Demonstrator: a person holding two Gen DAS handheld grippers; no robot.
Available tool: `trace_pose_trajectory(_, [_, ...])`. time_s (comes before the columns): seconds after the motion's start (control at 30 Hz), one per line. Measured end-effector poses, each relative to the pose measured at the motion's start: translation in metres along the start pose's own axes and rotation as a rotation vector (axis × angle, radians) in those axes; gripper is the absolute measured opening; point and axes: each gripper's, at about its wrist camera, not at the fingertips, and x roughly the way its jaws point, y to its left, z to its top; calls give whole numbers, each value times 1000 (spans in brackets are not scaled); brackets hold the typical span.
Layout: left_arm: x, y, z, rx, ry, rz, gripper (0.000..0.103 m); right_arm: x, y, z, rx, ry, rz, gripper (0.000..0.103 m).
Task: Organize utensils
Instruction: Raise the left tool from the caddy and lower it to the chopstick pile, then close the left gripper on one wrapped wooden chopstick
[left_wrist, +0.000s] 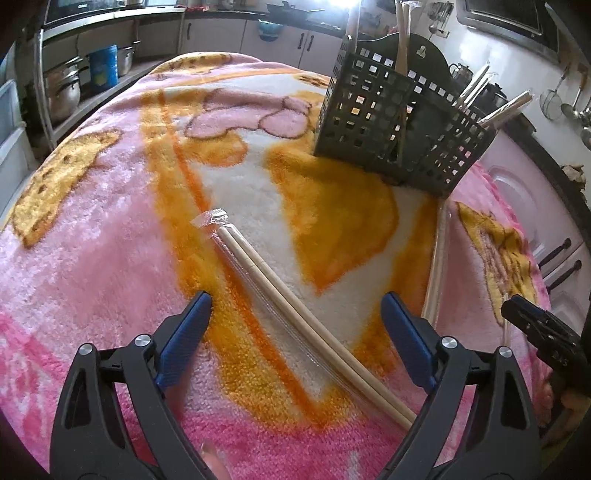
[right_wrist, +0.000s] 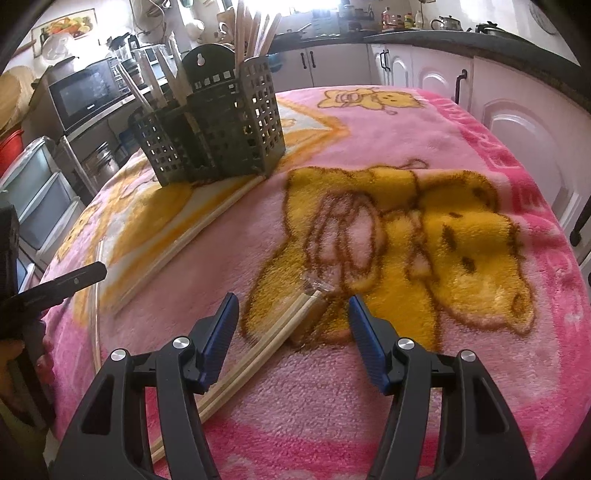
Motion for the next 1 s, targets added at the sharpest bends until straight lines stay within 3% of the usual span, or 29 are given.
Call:
trace_pose_trajectory(0.27, [8,1,8,2,-8,18,82,7,5,0,-21,23,7,51])
trace_pose_trajectory(0.47, [15,1,18,2,-13,47,73,11,9,3,-37,30,-3,40])
trace_pose_trajectory(0.57, [17,2,22,-1,-19,76,60,13,10,5,-43,33,-4,31])
trace_pose_trajectory(0.73, [16,14,28,-31,-29,104,25,15,12,9,-54,36,-4,18])
trace_pose_trajectory(0.9, [15,28,32,-63,-32,82,8,19,13,16,-46,46,18,11])
trace_pose_trajectory(1.0, [16,32,35,-72,-31,70,6,22,13,22,-31,57,42,10])
